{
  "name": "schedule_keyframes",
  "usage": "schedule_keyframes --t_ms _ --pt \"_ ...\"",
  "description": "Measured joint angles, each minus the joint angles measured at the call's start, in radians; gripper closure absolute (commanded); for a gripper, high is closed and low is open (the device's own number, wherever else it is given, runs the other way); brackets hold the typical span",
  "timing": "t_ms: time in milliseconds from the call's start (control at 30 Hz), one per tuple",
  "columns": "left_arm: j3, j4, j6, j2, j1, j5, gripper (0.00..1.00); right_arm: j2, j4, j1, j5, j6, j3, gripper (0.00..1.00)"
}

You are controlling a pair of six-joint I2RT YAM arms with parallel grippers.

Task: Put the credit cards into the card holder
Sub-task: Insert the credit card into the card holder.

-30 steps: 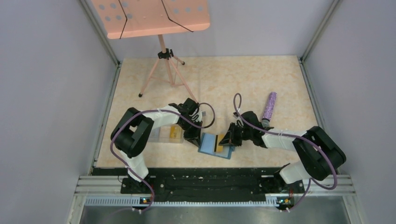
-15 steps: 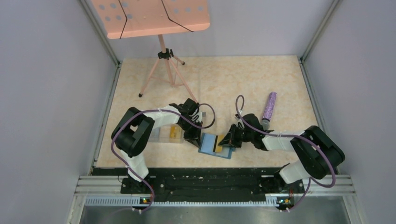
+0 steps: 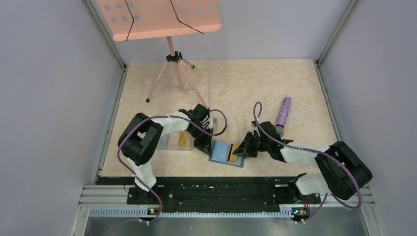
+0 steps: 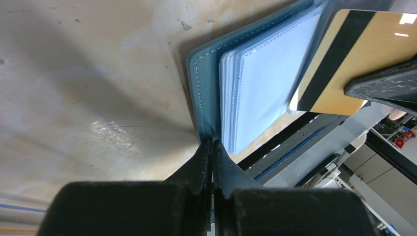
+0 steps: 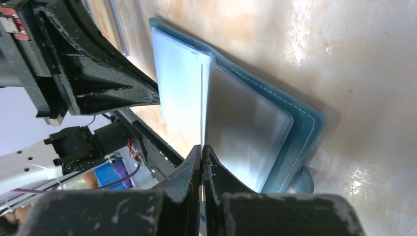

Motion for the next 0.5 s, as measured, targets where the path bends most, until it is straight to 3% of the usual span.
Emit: schedule_keyframes --t_ms 500 --pt "0.000 -0.003 0.000 0.000 0.000 0.002 1.00 0.142 0.148 0.016 -0.044 0.043 -0.003 1.00"
